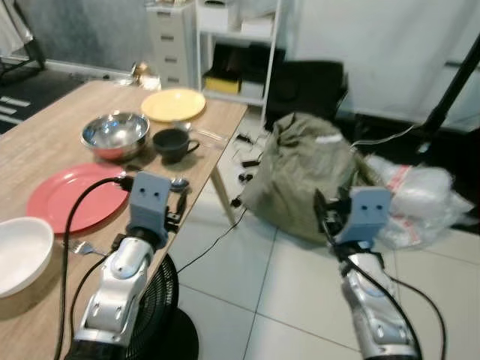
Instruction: Setting the table
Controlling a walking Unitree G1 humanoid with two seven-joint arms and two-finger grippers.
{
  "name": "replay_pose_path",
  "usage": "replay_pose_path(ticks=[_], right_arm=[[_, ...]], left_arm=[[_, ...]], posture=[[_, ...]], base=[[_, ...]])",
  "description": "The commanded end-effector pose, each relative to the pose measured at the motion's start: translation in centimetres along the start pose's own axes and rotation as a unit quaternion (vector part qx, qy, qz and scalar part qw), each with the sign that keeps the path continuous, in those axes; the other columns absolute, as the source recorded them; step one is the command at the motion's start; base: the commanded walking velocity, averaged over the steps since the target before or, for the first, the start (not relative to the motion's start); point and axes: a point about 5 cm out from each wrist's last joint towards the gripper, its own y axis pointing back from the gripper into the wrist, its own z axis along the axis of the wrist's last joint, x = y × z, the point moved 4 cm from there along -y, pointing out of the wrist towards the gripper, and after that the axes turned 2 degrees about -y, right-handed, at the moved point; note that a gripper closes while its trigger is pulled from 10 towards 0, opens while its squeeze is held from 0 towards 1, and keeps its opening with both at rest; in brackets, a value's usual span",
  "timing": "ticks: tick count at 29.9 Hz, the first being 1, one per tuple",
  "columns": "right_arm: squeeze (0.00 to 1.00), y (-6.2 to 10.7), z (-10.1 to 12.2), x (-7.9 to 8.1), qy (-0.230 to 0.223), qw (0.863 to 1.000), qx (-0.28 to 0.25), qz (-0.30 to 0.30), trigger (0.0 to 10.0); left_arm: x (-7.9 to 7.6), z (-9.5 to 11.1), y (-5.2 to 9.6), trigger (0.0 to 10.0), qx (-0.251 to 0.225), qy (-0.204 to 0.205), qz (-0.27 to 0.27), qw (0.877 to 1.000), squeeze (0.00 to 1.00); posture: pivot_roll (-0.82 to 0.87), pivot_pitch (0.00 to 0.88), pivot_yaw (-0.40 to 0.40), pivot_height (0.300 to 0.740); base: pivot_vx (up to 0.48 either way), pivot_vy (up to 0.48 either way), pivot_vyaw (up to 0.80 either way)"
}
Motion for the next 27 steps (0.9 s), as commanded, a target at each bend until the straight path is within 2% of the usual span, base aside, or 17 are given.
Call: replay_pose_path(ticks=[1, 20, 27], right_arm=[[0.0, 0.3, -0.6, 0.1, 0.003, 1.0, 0.013, 0.0, 10.0], [0.0, 0.5, -0.8, -0.2, 0.008, 1.0, 0.019, -0.006, 10.0], [0.0, 0.8, -1.7, -0.3, 0.015, 0.999, 0.037, -0.005, 10.0]], left_arm=[[-0.2, -0.6, 0.2, 10.0, 0.011, 0.0, -0.004, 1.0, 0.0], [-1.2, -0.4, 0.1, 10.0, 0.013, -0.003, -0.03, 0.999, 0.0], [-1.7, -1.3, 0.3, 10.0, 0.028, -0.001, -0.041, 0.999, 0.0]], posture=[[-0.02, 0.0, 0.093, 0.74], [-0.03, 0.0, 0.096, 0.74], [-0.03, 0.0, 0.095, 0.74]], base=[[0.0, 0.0, -0.8], [0.0, 0.0, -0.8], [0.0, 0.0, -0.8]])
